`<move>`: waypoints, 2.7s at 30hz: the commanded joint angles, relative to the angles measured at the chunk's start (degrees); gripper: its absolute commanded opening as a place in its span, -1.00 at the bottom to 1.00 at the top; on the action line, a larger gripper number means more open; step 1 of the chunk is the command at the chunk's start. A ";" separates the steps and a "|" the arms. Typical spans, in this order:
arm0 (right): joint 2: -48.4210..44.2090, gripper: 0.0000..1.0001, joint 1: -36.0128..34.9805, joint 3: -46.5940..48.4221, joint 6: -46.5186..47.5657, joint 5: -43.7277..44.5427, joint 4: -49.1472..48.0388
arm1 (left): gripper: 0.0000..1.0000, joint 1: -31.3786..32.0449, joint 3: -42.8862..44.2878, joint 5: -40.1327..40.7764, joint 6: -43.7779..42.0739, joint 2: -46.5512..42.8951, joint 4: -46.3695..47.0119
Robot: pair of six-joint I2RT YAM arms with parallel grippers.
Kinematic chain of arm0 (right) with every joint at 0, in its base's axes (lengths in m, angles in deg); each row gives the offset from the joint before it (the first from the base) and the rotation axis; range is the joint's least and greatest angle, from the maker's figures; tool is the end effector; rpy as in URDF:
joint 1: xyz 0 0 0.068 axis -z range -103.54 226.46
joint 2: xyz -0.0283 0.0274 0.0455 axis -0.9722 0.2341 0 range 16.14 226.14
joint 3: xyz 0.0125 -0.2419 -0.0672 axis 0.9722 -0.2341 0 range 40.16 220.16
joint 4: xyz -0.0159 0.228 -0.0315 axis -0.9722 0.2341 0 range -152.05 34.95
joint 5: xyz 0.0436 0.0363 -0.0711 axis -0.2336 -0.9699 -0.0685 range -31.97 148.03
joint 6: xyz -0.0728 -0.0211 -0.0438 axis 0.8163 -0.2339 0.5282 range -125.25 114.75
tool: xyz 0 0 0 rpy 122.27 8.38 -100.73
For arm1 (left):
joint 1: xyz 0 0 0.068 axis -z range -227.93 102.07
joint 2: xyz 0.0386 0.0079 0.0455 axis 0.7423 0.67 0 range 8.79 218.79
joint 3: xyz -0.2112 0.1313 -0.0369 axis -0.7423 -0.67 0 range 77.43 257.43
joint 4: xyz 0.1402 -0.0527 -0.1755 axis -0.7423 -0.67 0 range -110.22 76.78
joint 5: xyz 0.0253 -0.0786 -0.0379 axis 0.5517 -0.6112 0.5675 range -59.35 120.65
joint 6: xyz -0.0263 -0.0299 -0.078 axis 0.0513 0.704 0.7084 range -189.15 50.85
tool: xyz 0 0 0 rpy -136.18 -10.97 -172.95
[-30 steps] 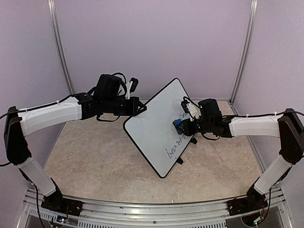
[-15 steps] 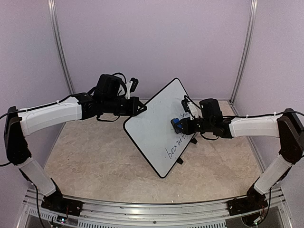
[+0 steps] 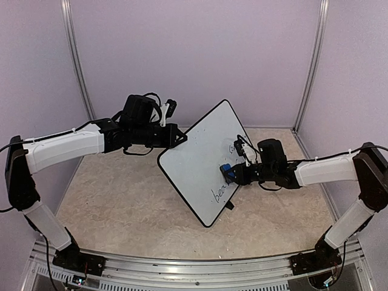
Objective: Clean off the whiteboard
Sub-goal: Erase the whiteboard at the center of the board.
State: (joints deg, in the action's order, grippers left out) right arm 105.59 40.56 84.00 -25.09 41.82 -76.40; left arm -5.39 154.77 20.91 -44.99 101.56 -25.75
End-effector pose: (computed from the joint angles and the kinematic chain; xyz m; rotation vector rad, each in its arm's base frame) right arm 0.2593 0.2145 0.1687 -0.4846 2.1653 0.8603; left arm 0.2747 -0.2699 0.2859 0.4566 2.1258 -0.8724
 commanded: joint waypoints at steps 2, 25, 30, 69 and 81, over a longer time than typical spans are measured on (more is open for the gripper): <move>-0.20 -0.41 -1.44 -1.86 -0.20 0.07 4.98 | -1.00 1.49 0.44 -1.73 -5.35 -0.39 3.10; 2.42 -0.40 -1.55 7.14 3.52 4.32 6.41 | -1.00 1.66 0.52 -1.40 -5.79 -0.82 2.69; 1.25 -0.40 -0.98 3.08 3.19 6.35 6.54 | -1.00 1.66 0.54 -1.51 -5.79 -0.70 2.69; 4.91 -0.40 4.70 6.80 2.27 -6.05 1.91 | -1.00 1.84 0.62 -1.61 -5.71 -0.14 2.69; 3.75 -0.41 4.73 0.24 0.04 -6.03 1.45 | -1.00 1.66 0.60 -1.97 -5.53 0.13 2.78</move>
State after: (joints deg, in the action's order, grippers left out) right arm 109.24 45.52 87.12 -24.04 38.44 -77.14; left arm -5.36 154.77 22.07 -44.66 101.54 -25.55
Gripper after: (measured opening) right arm 0.301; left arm 0.044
